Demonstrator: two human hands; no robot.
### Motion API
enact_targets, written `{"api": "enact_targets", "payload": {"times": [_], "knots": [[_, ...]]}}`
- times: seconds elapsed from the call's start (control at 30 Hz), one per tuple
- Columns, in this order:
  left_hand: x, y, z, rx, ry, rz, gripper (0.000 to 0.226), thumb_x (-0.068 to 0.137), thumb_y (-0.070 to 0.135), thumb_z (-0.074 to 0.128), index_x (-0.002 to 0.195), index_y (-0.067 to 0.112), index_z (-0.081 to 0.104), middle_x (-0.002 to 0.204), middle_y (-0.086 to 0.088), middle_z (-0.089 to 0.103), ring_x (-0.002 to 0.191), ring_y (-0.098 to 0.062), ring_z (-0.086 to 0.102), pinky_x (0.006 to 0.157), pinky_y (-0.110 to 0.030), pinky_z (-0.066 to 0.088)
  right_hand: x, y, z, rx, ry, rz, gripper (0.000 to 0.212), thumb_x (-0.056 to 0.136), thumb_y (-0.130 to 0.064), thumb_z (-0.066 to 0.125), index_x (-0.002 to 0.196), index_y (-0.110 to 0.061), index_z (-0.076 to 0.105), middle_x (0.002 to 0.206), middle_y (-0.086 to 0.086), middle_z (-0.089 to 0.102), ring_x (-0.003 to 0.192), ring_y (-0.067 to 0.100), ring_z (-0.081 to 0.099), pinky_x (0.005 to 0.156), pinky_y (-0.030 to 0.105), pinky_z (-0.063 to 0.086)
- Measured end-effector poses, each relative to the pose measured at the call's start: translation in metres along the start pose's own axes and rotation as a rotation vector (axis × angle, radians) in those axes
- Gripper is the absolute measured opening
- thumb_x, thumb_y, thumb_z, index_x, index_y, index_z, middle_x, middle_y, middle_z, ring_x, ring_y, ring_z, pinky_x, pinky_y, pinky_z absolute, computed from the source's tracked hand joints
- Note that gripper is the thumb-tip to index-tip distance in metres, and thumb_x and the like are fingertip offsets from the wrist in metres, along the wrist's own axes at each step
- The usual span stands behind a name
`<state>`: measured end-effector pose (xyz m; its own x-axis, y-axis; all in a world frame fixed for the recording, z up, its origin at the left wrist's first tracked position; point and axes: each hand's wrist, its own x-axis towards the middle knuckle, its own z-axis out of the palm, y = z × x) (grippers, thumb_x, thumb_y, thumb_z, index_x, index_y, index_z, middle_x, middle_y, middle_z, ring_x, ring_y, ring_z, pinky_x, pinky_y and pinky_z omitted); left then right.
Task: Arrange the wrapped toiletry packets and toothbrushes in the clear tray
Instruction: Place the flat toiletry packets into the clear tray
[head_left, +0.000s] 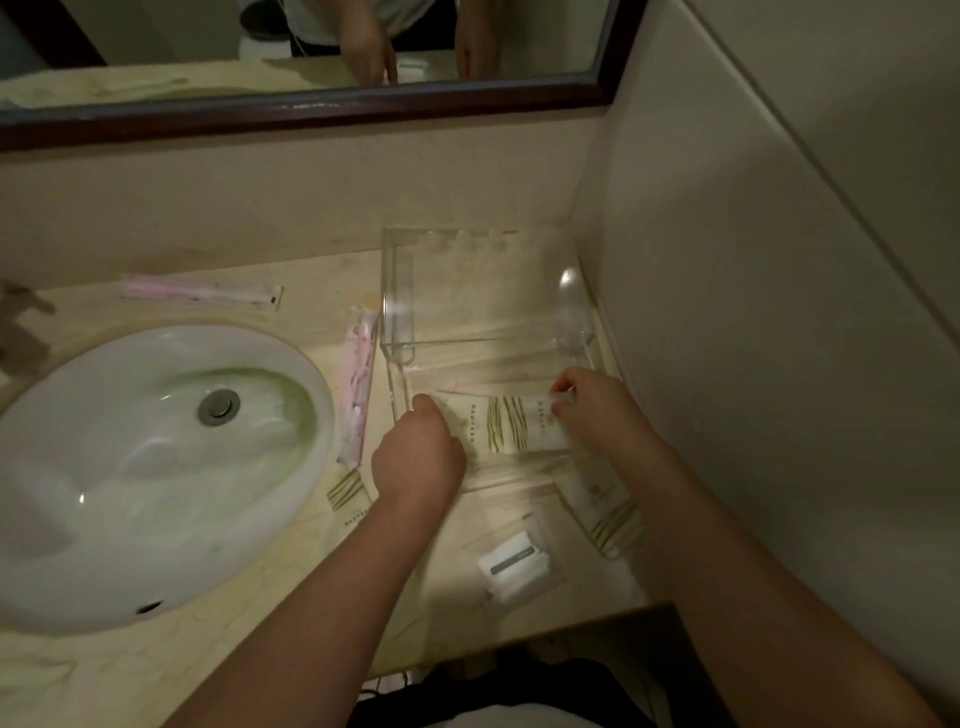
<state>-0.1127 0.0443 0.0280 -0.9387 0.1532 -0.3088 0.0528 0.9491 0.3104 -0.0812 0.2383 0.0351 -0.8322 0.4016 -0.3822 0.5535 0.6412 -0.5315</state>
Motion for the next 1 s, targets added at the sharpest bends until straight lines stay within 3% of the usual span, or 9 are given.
{"api": "enact_targets", "payload": {"times": [0.1, 0.17, 0.3, 0.43, 0.57, 0.73, 0.83, 0.93, 1.0], "knots": [[-0.002, 0.000, -0.002, 0.105, 0.063, 0.022, 0.038, 0.082, 0.008, 0.057, 0.118, 0.006, 0.048, 0.113, -0.015, 0.054, 0.097, -0.032, 0.058, 0.065, -0.036, 0.042, 0.002, -0.001, -0.003, -0.036, 0.002, -0.017, 0.011, 0.091, -0.021, 0.057, 0.100, -0.022, 0.063, 0.091, -0.005, 0.058, 0.082, 0.014, 0.056, 0.063, 0.025, 0.042], [0.002, 0.001, -0.001, 0.159, 0.081, 0.222, 0.052, 0.078, 0.007, 0.055, 0.129, 0.010, 0.046, 0.129, -0.015, 0.048, 0.113, -0.033, 0.049, 0.082, -0.040, 0.046, 0.003, 0.000, -0.006, -0.049, -0.015, -0.022, 0.014, 0.090, -0.019, 0.055, 0.102, -0.024, 0.060, 0.094, -0.004, 0.059, 0.084, 0.015, 0.058, 0.062, 0.026, 0.045], [0.007, -0.001, 0.010, 0.233, -0.210, 0.610, 0.049, 0.094, 0.028, 0.042, 0.143, 0.021, 0.040, 0.156, -0.005, 0.030, 0.142, -0.029, 0.024, 0.106, -0.044, 0.035, 0.007, -0.003, -0.021, 0.004, -0.047, -0.036, 0.035, 0.083, -0.007, 0.052, 0.113, -0.026, 0.051, 0.100, 0.001, 0.058, 0.081, 0.018, 0.060, 0.064, 0.030, 0.050], [0.004, -0.016, 0.018, 0.291, -0.217, 0.642, 0.047, 0.099, 0.045, 0.032, 0.133, 0.021, 0.052, 0.156, -0.003, 0.031, 0.144, -0.028, 0.022, 0.109, -0.043, 0.033, 0.014, -0.013, -0.031, -0.004, 0.011, -0.057, 0.041, 0.083, -0.007, 0.058, 0.119, -0.022, 0.048, 0.101, 0.000, 0.057, 0.082, 0.016, 0.058, 0.066, 0.028, 0.048], [0.002, -0.025, 0.018, 0.284, -0.203, 0.633, 0.049, 0.098, 0.046, 0.032, 0.136, 0.020, 0.050, 0.157, -0.001, 0.029, 0.146, -0.026, 0.020, 0.112, -0.041, 0.029, 0.018, -0.030, -0.035, -0.048, 0.078, -0.202, 0.025, 0.079, -0.019, 0.067, 0.103, -0.024, 0.064, 0.098, -0.002, 0.067, 0.090, 0.018, 0.062, 0.075, 0.029, 0.049], [-0.001, -0.029, 0.018, 0.262, -0.195, 0.623, 0.048, 0.097, 0.045, 0.035, 0.135, 0.019, 0.051, 0.156, -0.001, 0.032, 0.145, -0.028, 0.022, 0.113, -0.042, 0.030, 0.024, -0.068, -0.029, -0.582, -0.339, -0.351, 0.029, 0.085, -0.015, 0.057, 0.106, -0.026, 0.074, 0.110, -0.005, 0.070, 0.102, 0.019, 0.064, 0.085, 0.029, 0.050], [-0.001, -0.031, 0.019, 0.246, -0.177, 0.633, 0.048, 0.097, 0.044, 0.037, 0.135, 0.018, 0.051, 0.155, -0.001, 0.033, 0.144, -0.028, 0.024, 0.112, -0.042, 0.031, 0.025, -0.079, -0.001, -0.920, -0.460, -0.414, 0.026, 0.090, -0.022, 0.056, 0.111, -0.028, 0.071, 0.115, -0.006, 0.069, 0.102, 0.020, 0.063, 0.091, 0.039, 0.050], [0.001, -0.033, 0.020, 0.215, -0.157, 0.642, 0.046, 0.096, 0.043, 0.040, 0.131, 0.017, 0.055, 0.152, -0.001, 0.038, 0.141, -0.028, 0.028, 0.109, -0.042, 0.034, 0.027, -0.071, 0.017, -0.997, -0.392, -0.547, 0.029, 0.091, -0.021, 0.053, 0.114, -0.025, 0.068, 0.116, 0.000, 0.065, 0.104, 0.023, 0.060, 0.086, 0.038, 0.050], [0.001, -0.033, 0.021, 0.193, -0.141, 0.644, 0.045, 0.094, 0.041, 0.042, 0.128, 0.015, 0.057, 0.148, -0.002, 0.043, 0.138, -0.028, 0.034, 0.106, -0.042, 0.037, 0.027, -0.056, 0.015, -0.846, -0.255, -0.581, 0.034, 0.088, -0.021, 0.057, 0.122, -0.024, 0.061, 0.124, 0.003, 0.058, 0.112, 0.026, 0.053, 0.089, 0.040, 0.047]]}}
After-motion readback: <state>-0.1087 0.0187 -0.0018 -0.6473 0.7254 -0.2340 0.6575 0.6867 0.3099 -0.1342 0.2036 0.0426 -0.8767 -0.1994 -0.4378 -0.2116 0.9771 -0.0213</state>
